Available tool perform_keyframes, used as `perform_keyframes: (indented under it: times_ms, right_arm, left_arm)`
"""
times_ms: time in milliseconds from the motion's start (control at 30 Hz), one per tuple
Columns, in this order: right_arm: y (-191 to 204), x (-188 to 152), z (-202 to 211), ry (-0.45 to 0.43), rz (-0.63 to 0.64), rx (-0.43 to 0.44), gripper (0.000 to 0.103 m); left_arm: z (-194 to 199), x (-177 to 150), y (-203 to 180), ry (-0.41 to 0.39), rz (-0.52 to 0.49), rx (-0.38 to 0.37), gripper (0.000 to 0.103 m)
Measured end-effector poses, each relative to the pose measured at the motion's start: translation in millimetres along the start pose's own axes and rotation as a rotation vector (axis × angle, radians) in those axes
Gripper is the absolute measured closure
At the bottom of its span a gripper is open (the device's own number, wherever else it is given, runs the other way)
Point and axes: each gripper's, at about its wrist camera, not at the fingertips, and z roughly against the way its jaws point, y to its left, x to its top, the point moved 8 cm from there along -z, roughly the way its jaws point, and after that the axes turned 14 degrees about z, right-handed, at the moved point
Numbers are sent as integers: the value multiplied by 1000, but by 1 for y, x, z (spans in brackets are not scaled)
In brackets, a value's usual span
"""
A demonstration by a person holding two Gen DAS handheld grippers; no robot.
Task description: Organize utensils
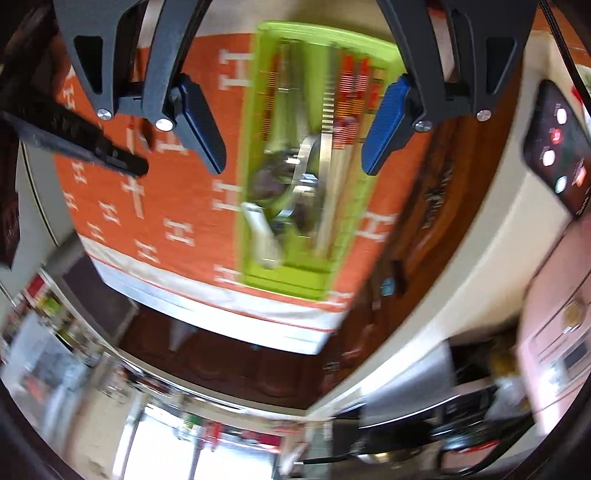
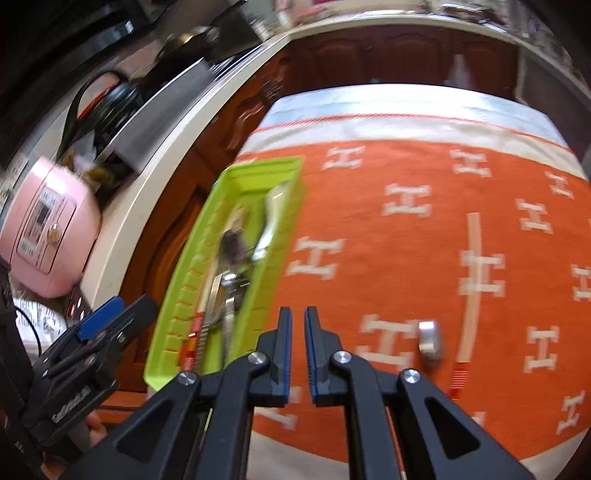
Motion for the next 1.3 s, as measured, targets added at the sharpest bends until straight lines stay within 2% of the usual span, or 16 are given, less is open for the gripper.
perform_keyframes:
  times_ms: [100, 200, 333, 400, 467, 600, 667, 733, 767, 800, 833, 867, 1033, 1133, 1300]
  right_arm:
    - [-41, -7, 16, -16, -62, -60, 96]
    - [-69, -13, 26, -37, -105, -83, 96]
    - [-101, -29, 28, -44, -149, -95, 96]
    - [-108, -35, 25, -37, -153, -81, 96]
    - [-116, -43, 22, -37, -150, -87, 96]
    - [-125, -57, 19, -38, -162, -60, 96]
    - [-130, -62, 16, -35, -171, -45, 95]
    - [-134, -66, 14, -34, -172, -37, 95]
    - [-136, -68, 13, -31, -169, -34, 95]
    - [-137, -69, 12, -29, -170, -32, 95]
    - [-139, -71, 11, -28, -173, -26, 95]
    - [-141, -73, 11, -30, -177, -17, 95]
    - [-138, -73, 6, -36, -142, -2, 95]
    - [-131, -71, 2, -29, -123, 30, 95]
    - [-120, -63, -9, -26, -109, 41, 88]
  left_arm:
    - [-8, -15, -34, 61, -59, -42, 27]
    - [-17, -34, -70, 123, -83, -140, 27]
    - [-41, -68, -104, 245, -90, -209, 27]
    - [-56, -85, -116, 280, -88, -225, 29]
    - [-69, -96, -123, 291, -100, -210, 31]
    - [-97, -115, -129, 316, -103, -171, 46]
    - [-95, -110, -132, 247, -123, -171, 48]
    - [-99, -114, -142, 245, -151, -175, 56]
    - [-100, -113, -145, 220, -161, -171, 60]
    - [-101, -116, -149, 221, -177, -177, 72]
    - [-101, -117, -153, 195, -200, -172, 91]
    - [-104, -119, -157, 198, -211, -185, 98]
    - [-101, -122, -158, 191, -206, -219, 102]
    - [-100, -115, -146, 201, -172, -211, 102]
    - [-89, -100, -130, 192, -131, -226, 102]
